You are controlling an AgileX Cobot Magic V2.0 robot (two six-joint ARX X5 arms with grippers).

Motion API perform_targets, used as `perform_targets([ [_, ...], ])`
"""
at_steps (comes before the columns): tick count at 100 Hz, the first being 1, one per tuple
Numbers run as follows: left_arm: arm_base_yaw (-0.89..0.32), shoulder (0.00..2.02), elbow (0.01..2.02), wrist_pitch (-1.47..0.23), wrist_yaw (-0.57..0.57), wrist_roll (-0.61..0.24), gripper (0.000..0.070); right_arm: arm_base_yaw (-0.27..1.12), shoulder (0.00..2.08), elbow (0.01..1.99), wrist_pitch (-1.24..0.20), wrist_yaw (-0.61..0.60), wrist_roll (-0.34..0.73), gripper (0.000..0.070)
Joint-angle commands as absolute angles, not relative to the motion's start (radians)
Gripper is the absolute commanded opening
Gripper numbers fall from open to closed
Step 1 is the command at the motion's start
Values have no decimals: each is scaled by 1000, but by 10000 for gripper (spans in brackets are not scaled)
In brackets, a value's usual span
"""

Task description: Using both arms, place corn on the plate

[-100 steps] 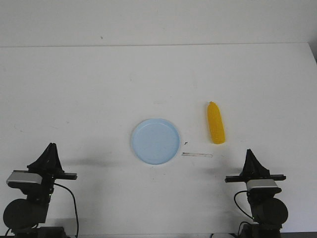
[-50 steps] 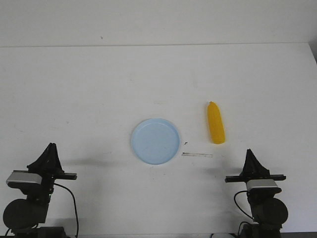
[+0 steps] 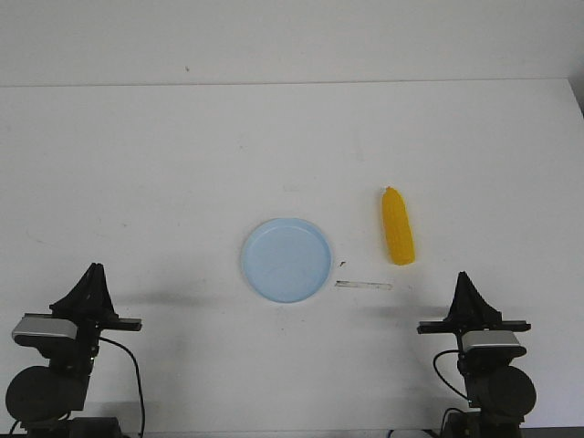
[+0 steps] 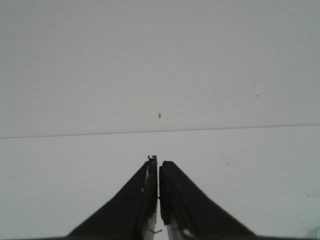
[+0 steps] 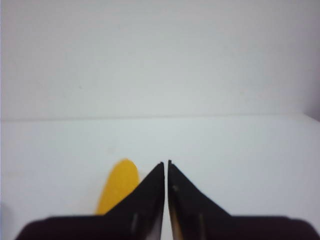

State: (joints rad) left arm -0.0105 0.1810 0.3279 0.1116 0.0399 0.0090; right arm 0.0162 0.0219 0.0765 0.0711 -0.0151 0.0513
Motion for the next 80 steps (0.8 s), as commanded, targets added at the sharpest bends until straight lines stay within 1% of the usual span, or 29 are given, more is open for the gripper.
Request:
perform_targets([
  [1,-10,181,341,124,41,11,2,22,42,134,75,-18,46,6],
  [8,-10,181,341,124,41,11,2,22,82,186,30,-21,21,6],
  [17,-10,181,341,124,41,11,2,22,154,250,-28,-27,20,6],
  [26,-10,181,341,124,41,11,2,22,245,305,-54,-31,21,6],
  [58,-10,181,341,124,41,11,2,30,656,488,-61,-37,26,6],
  [80,-10,181,341,124,41,11,2,87,939,641,-70,-38,30,6],
])
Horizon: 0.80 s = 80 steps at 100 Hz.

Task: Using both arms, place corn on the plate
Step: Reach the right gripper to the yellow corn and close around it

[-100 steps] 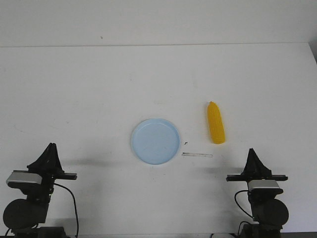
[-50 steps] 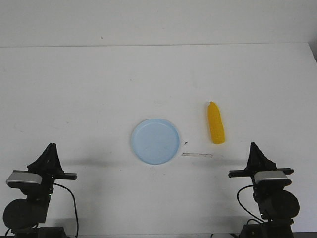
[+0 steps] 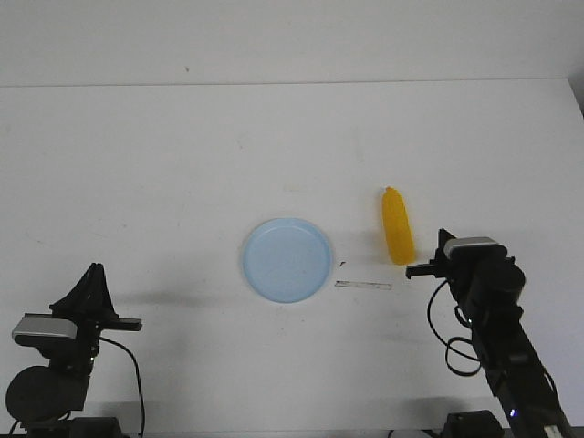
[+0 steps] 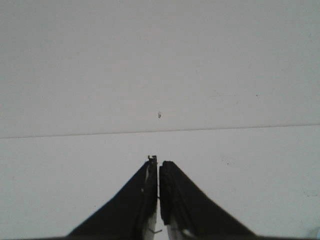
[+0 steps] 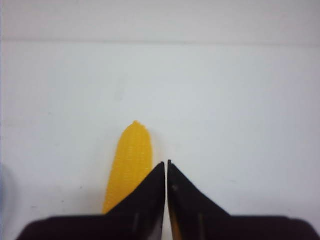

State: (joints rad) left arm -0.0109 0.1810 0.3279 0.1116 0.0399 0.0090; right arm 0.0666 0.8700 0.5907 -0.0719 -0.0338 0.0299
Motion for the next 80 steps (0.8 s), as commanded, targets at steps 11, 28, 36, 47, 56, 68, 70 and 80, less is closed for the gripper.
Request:
perform_targets([
  [11,-10,181,341,124,41,11,2,120,1055,727,-115,-37,30,6],
  [28,-10,181,341,124,41,11,2,150,1216,906,-277,-35,38,7],
  [36,-10,181,341,124,41,11,2,154,1290,1000,-369,-35,43,7],
  [47,-10,181,341,124,41,11,2,154,1399,1139,-569,-34,112,7],
  [56,-10,181,341,124,41,11,2,155,1486,1240,-700,-35,183,8],
  [68,-10,181,341,124,41,11,2,163,1571,1333,-790,-34,214,38],
  [70,-10,181,341,124,41,11,2,163,1582,1344,-797,-34,215,68],
  [80,-10,181,341,124,41,11,2,163,1628,1383,-823,-34,220,359],
])
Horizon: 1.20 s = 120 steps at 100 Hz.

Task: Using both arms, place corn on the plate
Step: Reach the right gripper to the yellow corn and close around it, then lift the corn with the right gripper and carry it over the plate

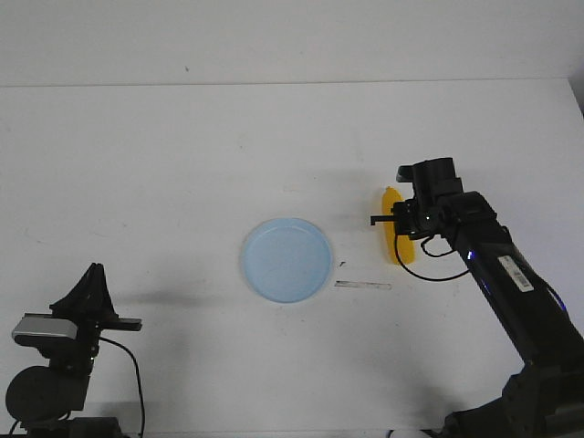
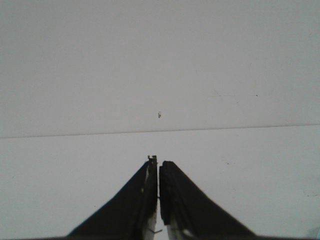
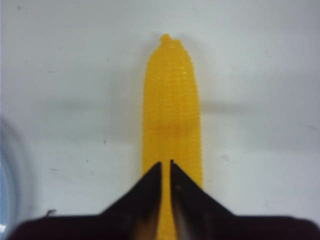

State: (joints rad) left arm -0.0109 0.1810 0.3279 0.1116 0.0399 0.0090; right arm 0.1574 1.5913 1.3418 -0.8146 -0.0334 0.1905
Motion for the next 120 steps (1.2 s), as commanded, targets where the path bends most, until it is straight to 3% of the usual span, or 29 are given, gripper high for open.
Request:
perform_targets([
  [1,-10,181,341,124,41,11,2,163,1632,1386,-825,-34,220,387],
  [6,-10,181,341,124,41,11,1,164,1647,1393,-831,-32,218,486],
  [21,-10,181,341,124,41,11,2,167,1673,1393,-825,-26,208,514],
  [31,-10,181,341,124,41,11,2,170,1687,1393,-821,-25,207,660],
  [35,-10,181,341,124,41,11,2,170,1691,1393,-821,-25,199,685],
  [107,-10,181,341,124,41,11,1,171,1832,1387,-808,-18,182,673],
  [113,-10,181,341,124,41,11,2,171,1839,1387,-807,-18,183,636],
  [120,-10,181,341,124,41,11,2,171,1845,1387,-807,-18,183,528],
])
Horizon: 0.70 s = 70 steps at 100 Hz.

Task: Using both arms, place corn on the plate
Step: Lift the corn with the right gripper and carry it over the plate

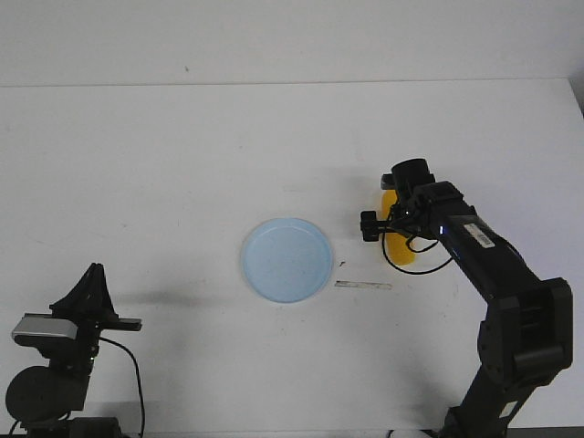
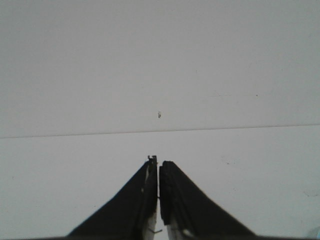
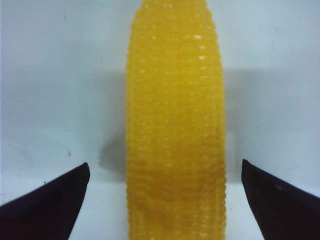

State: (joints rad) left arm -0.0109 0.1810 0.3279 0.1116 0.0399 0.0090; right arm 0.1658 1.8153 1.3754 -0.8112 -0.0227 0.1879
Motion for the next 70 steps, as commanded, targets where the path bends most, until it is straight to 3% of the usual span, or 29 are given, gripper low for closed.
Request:
perform_targets([
  [1,-10,181,341,124,41,11,2,171,1846,1387,-805,-18,183,515],
  [8,-10,181,341,124,41,11,2,171,1847,1386,-805,-18,183,463],
  [21,-10,181,341,124,41,11,2,171,1847,1386,-802,-19,183,441],
  [33,-10,181,341,124,41,11,2,171,1847,1386,-801,-19,183,343],
  [70,-10,181,341,124,41,11,2,172,1839,1388,-801,-18,182,341],
])
